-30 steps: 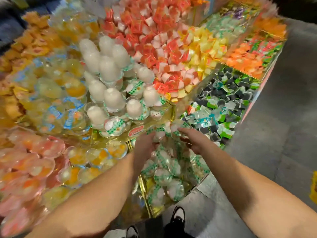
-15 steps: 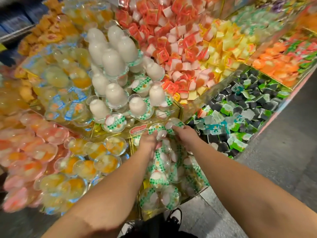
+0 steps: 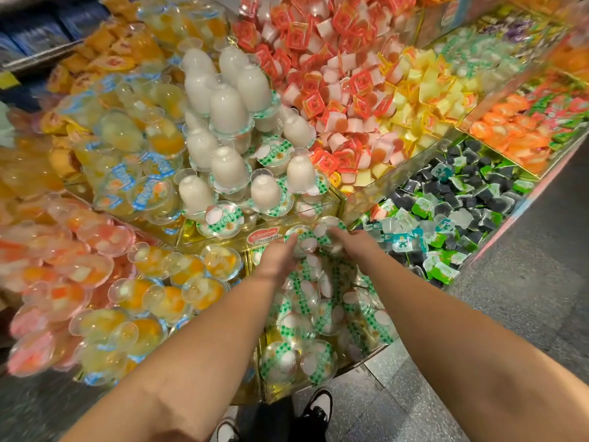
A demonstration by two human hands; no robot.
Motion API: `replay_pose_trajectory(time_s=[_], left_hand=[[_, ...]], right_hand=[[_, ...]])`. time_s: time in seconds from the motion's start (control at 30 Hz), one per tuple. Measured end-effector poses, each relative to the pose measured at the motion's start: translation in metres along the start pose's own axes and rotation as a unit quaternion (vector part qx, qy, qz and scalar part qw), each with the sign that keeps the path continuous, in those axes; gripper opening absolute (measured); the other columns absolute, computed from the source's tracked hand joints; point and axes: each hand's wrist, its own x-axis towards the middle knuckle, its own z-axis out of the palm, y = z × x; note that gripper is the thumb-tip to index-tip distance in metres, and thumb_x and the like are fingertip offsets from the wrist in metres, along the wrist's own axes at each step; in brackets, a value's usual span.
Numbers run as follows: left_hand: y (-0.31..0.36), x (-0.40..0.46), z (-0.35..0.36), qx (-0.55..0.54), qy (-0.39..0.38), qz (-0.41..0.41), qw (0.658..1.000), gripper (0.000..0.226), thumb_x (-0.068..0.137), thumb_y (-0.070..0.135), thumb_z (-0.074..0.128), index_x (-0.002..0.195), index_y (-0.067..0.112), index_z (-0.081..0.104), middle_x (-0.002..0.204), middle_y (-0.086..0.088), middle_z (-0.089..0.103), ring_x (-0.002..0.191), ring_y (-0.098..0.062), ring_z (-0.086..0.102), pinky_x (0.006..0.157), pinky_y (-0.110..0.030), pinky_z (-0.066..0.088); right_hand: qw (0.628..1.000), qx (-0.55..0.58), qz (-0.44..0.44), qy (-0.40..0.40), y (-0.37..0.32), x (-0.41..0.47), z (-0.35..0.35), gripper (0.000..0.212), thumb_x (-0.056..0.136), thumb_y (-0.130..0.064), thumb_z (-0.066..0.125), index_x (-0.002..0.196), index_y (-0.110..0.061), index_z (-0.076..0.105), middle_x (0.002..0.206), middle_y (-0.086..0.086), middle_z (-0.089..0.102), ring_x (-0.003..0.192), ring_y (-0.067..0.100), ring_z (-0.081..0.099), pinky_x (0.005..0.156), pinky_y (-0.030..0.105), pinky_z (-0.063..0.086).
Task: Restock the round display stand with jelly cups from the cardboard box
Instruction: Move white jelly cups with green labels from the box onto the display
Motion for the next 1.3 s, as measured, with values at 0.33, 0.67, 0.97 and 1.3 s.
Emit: replay_pose_trajectory(time_s=[0.33, 0.67, 0.97, 1.3], left_hand=[[0.008, -0.104, -0.108, 0.075, -0.025, 0.184, 0.980, 0.009, 0.095, 0.026, 0.059, 0.096, 0.018, 0.063, 0.092, -0.004, 0.066, 0.077, -0.019, 0.059, 0.069, -0.029, 0.046], [-0.073, -0.223, -0.392, 0.157, 0.167, 0.250, 0.941, 0.023, 0.094, 0.027, 0.061, 0.109, 0.009, 0.065, 0.100, -0.012, 0.067, 0.102, -0.031, 0.062, 0.067, -0.028, 0.034], [-0.200, -0.285, -0.597, 0.229, 0.310, 0.134, 0.913, 0.016, 0.097, 0.032, 0.053, 0.108, 0.023, 0.060, 0.103, 0.003, 0.063, 0.090, -0.013, 0.056, 0.073, -0.026, 0.040], [-0.264, -0.222, -0.727, 0.192, 0.332, 0.019, 0.923, 0.016, 0.097, 0.030, 0.052, 0.102, 0.016, 0.058, 0.101, -0.002, 0.063, 0.087, -0.019, 0.058, 0.072, -0.028, 0.042]], right_hand=[[0.987, -0.041, -0.141, 0.069, -0.044, -0.125, 0.012, 0.038, 0.092, -0.036, 0.060, 0.123, -0.015, 0.057, 0.118, 0.008, 0.064, 0.103, 0.025, 0.059, 0.088, 0.035, 0.047], [0.900, -0.235, -0.361, -0.071, -0.132, -0.315, 0.235, 0.017, 0.094, -0.032, 0.057, 0.097, -0.019, 0.067, 0.101, 0.005, 0.071, 0.094, 0.021, 0.062, 0.075, 0.029, 0.042], [0.758, -0.388, -0.489, -0.190, -0.171, -0.406, 0.457, 0.022, 0.096, -0.029, 0.053, 0.080, -0.015, 0.057, 0.080, 0.001, 0.058, 0.084, 0.023, 0.054, 0.065, 0.032, 0.031], [0.699, -0.464, -0.473, -0.268, -0.198, -0.383, 0.656, 0.031, 0.097, -0.034, 0.048, 0.105, -0.009, 0.065, 0.113, 0.015, 0.067, 0.105, 0.031, 0.061, 0.078, 0.031, 0.042]])
